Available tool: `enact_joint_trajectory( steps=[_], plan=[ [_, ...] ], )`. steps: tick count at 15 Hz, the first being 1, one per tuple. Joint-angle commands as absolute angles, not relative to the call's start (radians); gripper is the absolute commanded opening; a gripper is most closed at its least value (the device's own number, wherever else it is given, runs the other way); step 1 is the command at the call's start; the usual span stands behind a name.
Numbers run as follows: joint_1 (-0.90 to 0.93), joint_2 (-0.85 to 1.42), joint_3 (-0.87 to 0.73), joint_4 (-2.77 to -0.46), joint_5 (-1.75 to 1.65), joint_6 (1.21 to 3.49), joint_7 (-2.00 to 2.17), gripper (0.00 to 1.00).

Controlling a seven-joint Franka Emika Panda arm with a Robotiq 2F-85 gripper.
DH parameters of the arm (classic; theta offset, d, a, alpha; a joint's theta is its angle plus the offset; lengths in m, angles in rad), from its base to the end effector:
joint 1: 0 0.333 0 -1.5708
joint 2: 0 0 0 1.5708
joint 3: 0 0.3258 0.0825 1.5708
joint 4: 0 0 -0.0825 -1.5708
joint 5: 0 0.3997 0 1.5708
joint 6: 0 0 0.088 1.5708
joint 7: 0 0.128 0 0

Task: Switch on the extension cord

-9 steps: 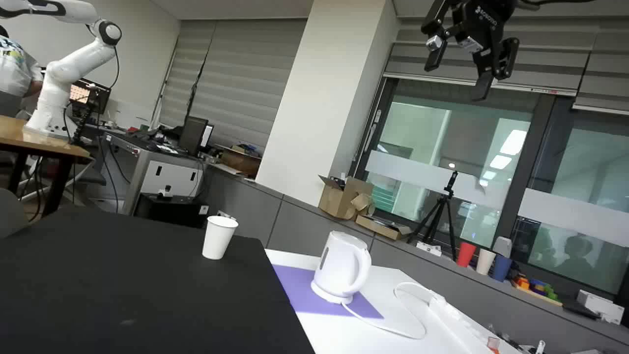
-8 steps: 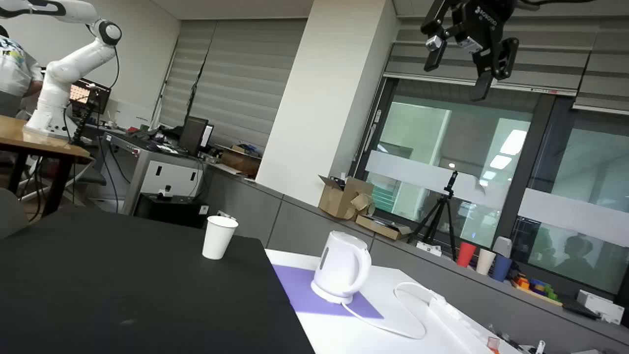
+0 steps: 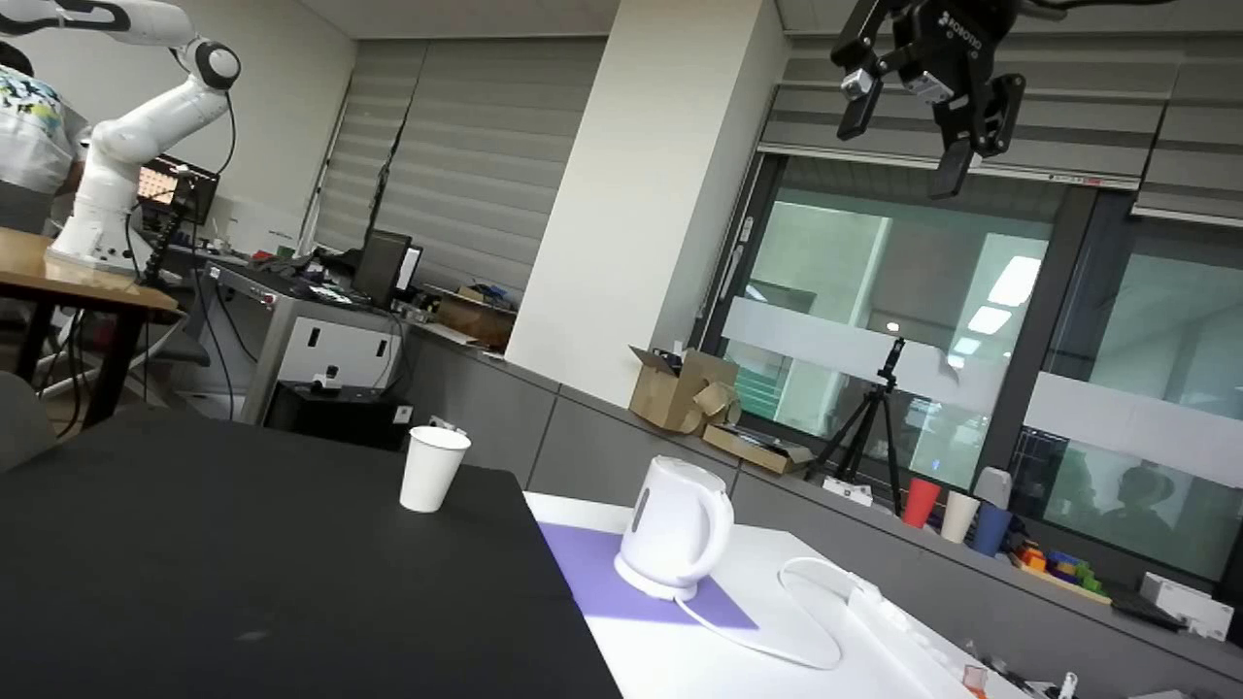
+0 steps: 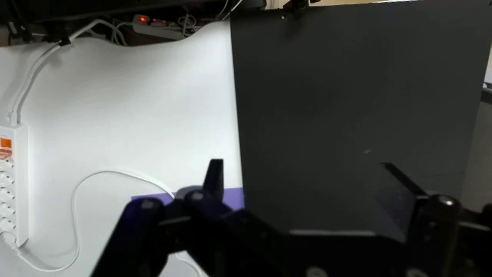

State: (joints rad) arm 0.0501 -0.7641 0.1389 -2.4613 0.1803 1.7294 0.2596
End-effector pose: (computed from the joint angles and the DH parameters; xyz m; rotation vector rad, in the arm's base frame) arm 0.3247 0.0889 0.5290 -3.0482 0.2039 -0.0169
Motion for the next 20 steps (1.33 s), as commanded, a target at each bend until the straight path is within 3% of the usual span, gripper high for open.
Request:
enact_joint_trajectory(
  steps=[1,9,15,16,17,19,20],
  plan=[
    [0.046,-0.764,0.142,-2.459,0.182,1.726,0.257,1.0],
    [0.032,-0.767,0.139,-2.473,0.16,1.742,0.254,1.0],
    [-0.129,-0.826,0.025,-2.653,-0.061,1.986,0.215,1.0],
    [-0.159,-0.824,-0.01,-2.685,-0.086,2.047,0.197,0.98],
    [-0.191,-0.814,-0.045,-2.71,-0.103,2.103,0.181,0.75],
    [-0.253,-0.768,-0.122,-2.739,-0.12,2.199,0.142,0.71],
    [-0.279,-0.746,-0.152,-2.747,-0.125,2.237,0.125,0.62]
  ],
)
